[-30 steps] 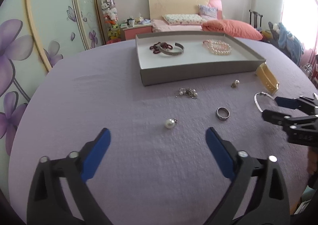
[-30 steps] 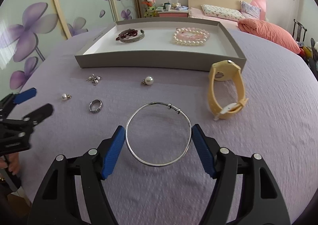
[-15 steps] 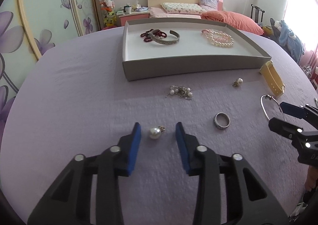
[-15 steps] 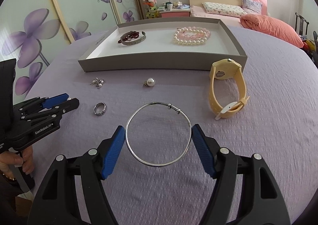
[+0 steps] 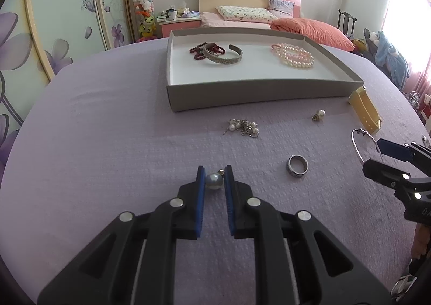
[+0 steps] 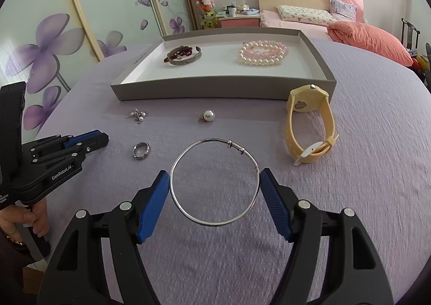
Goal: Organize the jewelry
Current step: 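Lift the silver bangle with the right gripper while the left carries the pearl earring toward the tray, then lower the bangle into the tray and open the right gripper while the left carries the earring over it, then open the left gripper to drop the pearl earring into the tray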
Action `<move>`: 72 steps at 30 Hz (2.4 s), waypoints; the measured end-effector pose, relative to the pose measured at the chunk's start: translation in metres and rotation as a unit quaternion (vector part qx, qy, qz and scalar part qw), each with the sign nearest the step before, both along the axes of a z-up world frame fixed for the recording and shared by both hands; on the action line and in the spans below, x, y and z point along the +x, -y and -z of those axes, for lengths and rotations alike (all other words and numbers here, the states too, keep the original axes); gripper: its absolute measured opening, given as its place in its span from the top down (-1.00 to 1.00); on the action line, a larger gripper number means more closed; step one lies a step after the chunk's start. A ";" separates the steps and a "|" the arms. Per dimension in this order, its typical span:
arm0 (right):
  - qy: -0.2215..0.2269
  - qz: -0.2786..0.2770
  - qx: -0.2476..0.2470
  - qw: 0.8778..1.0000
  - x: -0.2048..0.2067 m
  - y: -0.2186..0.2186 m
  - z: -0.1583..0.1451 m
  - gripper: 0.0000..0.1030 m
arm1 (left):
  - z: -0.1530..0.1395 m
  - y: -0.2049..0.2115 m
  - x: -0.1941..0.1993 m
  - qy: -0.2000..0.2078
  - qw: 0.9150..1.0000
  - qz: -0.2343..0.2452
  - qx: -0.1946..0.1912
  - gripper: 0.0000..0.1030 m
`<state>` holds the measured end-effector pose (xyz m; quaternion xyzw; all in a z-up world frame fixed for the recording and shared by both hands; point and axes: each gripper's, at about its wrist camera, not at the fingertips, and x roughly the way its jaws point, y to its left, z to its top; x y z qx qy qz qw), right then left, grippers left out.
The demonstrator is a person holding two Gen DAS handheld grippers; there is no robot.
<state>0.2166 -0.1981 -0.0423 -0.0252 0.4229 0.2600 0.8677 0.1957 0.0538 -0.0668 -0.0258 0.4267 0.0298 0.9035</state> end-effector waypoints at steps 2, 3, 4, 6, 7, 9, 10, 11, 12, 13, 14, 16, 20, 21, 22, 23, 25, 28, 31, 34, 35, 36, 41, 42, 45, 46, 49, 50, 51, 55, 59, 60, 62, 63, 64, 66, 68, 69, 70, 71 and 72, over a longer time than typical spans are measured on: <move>0.004 -0.001 0.003 1.000 0.000 -0.001 -0.004 -0.37 | -0.005 -0.003 -0.002 0.007 1.000 -0.002 -0.001 0.72; 0.007 -0.002 0.005 1.000 0.000 -0.001 -0.006 -0.37 | -0.008 -0.004 -0.004 0.009 1.000 -0.002 -0.002 0.72; 0.009 -0.003 0.006 1.000 0.000 -0.001 -0.008 -0.37 | -0.012 -0.005 -0.005 0.013 1.000 -0.003 -0.001 0.72; 0.013 -0.004 0.009 1.000 0.000 -0.001 -0.011 -0.37 | -0.018 -0.008 -0.008 0.020 1.000 -0.007 -0.001 0.72; 0.015 -0.005 0.010 1.000 0.000 -0.002 -0.013 -0.37 | -0.020 -0.009 -0.008 0.023 1.000 -0.008 -0.001 0.72; 0.018 -0.007 0.011 1.000 0.001 -0.002 -0.016 -0.37 | -0.024 -0.012 -0.010 0.027 1.000 -0.012 -0.002 0.72; 0.018 -0.007 0.012 1.000 0.001 -0.003 -0.016 -0.37 | -0.026 -0.013 -0.010 0.028 1.000 -0.012 -0.003 0.72; 0.019 -0.008 0.012 1.000 0.002 -0.004 -0.017 -0.37 | -0.027 -0.013 -0.010 0.029 0.999 -0.013 -0.003 0.72; 0.022 -0.009 0.013 1.000 0.002 -0.005 -0.019 -0.37 | -0.028 -0.013 -0.010 0.030 0.999 -0.014 -0.002 0.72; 0.024 -0.009 0.013 1.000 0.003 -0.005 -0.020 -0.37 | -0.030 -0.013 -0.011 0.031 0.999 -0.014 -0.003 0.72; 0.028 -0.009 0.014 0.999 0.003 -0.005 -0.023 -0.37 | -0.032 -0.014 -0.010 0.032 0.999 -0.014 -0.004 0.72; 0.037 -0.007 0.017 0.999 0.007 -0.005 -0.031 -0.37 | -0.037 -0.014 -0.010 0.037 0.999 -0.013 -0.007 0.72; 0.061 0.005 0.022 0.998 0.020 -0.001 -0.049 -0.37 | -0.051 -0.013 -0.004 0.055 0.998 -0.009 -0.011 0.72; 0.066 0.009 0.022 0.998 0.025 0.000 -0.054 -0.37 | -0.055 -0.013 -0.002 0.058 0.998 -0.009 -0.012 0.72; 0.072 0.015 0.023 0.997 0.031 0.002 -0.059 -0.37 | -0.058 -0.013 0.001 0.059 0.998 -0.009 -0.012 0.72; 0.079 0.021 0.023 0.996 0.038 0.003 -0.065 -0.37 | -0.061 -0.012 0.004 0.062 0.998 -0.009 -0.012 0.72; 0.089 0.032 0.024 0.995 0.050 0.006 -0.073 -0.37 | -0.069 -0.011 0.012 0.069 0.998 -0.005 -0.011 0.72; 0.099 0.050 0.031 0.993 0.074 0.012 -0.085 -0.37 | -0.078 -0.010 0.026 0.077 0.997 -0.002 -0.012 0.72; 0.104 0.063 0.032 0.992 0.094 0.014 -0.091 -0.37 | -0.085 -0.009 0.045 0.083 0.996 0.001 -0.017 0.72; 0.104 0.072 0.029 0.992 0.116 0.011 -0.092 -0.37 | -0.088 -0.008 0.065 0.086 0.996 0.004 -0.020 0.72; 0.103 0.074 0.028 0.992 0.122 0.010 -0.092 -0.37 | -0.088 -0.008 0.071 0.087 0.996 0.003 -0.019 0.72; 0.099 0.075 0.028 0.992 0.131 0.008 -0.090 -0.37 | -0.089 -0.009 0.079 0.087 0.996 0.003 -0.021 0.72; 0.069 0.076 0.024 0.994 0.159 0.000 -0.073 -0.37 | -0.086 -0.015 0.112 0.089 0.995 -0.001 -0.036 0.72; 0.059 0.076 0.021 0.995 0.167 -0.002 -0.067 -0.37 | -0.085 -0.015 0.117 0.089 0.995 -0.001 -0.039 0.72; 0.031 0.071 0.006 0.997 0.180 -0.011 -0.051 -0.37 | -0.078 -0.016 0.135 0.084 0.995 -0.001 -0.045 0.72; 0.017 0.070 -0.005 0.997 0.185 -0.015 -0.043 -0.37 | -0.077 -0.016 0.139 0.082 0.996 -0.001 -0.046 0.72; -0.012 0.069 -0.023 0.997 0.197 -0.024 -0.024 -0.37 | -0.071 -0.015 0.150 0.076 0.996 -0.002 -0.047 0.72; -0.016 0.071 -0.027 0.997 0.201 -0.025 -0.021 -0.37 | -0.069 -0.014 0.154 0.074 0.996 -0.002 -0.046 0.72; -0.017 0.072 -0.031 0.997 0.201 -0.026 -0.018 -0.37 | -0.067 -0.014 0.157 0.072 0.996 -0.002 -0.046 0.72; -0.018 0.067 -0.051 0.996 0.203 -0.033 -0.012 -0.38 | -0.062 -0.014 0.165 0.066 0.997 -0.002 -0.048 0.72; -0.012 0.059 -0.057 0.997 0.198 -0.033 -0.012 -0.55 | -0.055 -0.014 0.169 0.060 0.997 0.000 -0.047 0.72; -0.008 0.058 -0.056 0.997 0.197 -0.032 -0.013 -0.60 | -0.053 -0.014 0.170 0.058 0.997 0.000 -0.048 0.72; 0.002 0.054 -0.058 0.997 0.192 -0.030 -0.017 -0.60 | -0.050 -0.015 0.170 0.055 0.997 0.001 -0.048 0.72; 0.005 0.054 -0.059 0.997 0.192 -0.030 -0.018 -0.60 | -0.049 -0.016 0.170 0.055 0.997 0.001 -0.048 0.72; 0.011 0.052 -0.058 0.997 0.188 -0.028 -0.020 -0.60 | -0.048 -0.015 0.171 0.053 0.997 0.001 -0.049 0.72; 0.020 0.053 -0.061 0.997 0.184 -0.027 -0.023 -0.60 | -0.046 -0.013 0.172 0.051 0.997 0.003 -0.050 0.72; 0.029 0.052 -0.064 0.996 0.179 -0.025 -0.024 -0.60 | -0.044 -0.010 0.174 0.050 0.998 0.005 -0.050 0.72; 0.034 0.051 -0.065 0.996 0.177 -0.025 -0.024 -0.60 | -0.044 -0.009 0.176 0.049 0.998 0.006 -0.050 0.72; 0.037 0.050 -0.066 0.996 0.175 -0.024 -0.025 -0.60 | -0.042 -0.008 0.177 0.047 0.998 0.008 -0.050 0.72; 0.040 0.049 -0.067 0.996 0.174 -0.023 -0.026 -0.60 | -0.041 -0.007 0.179 0.046 0.998 0.008 -0.049 0.72; 0.041 0.048 -0.066 0.996 0.175 -0.023 -0.027 -0.60 | -0.040 -0.006 0.180 0.044 0.998 0.009 -0.049 0.72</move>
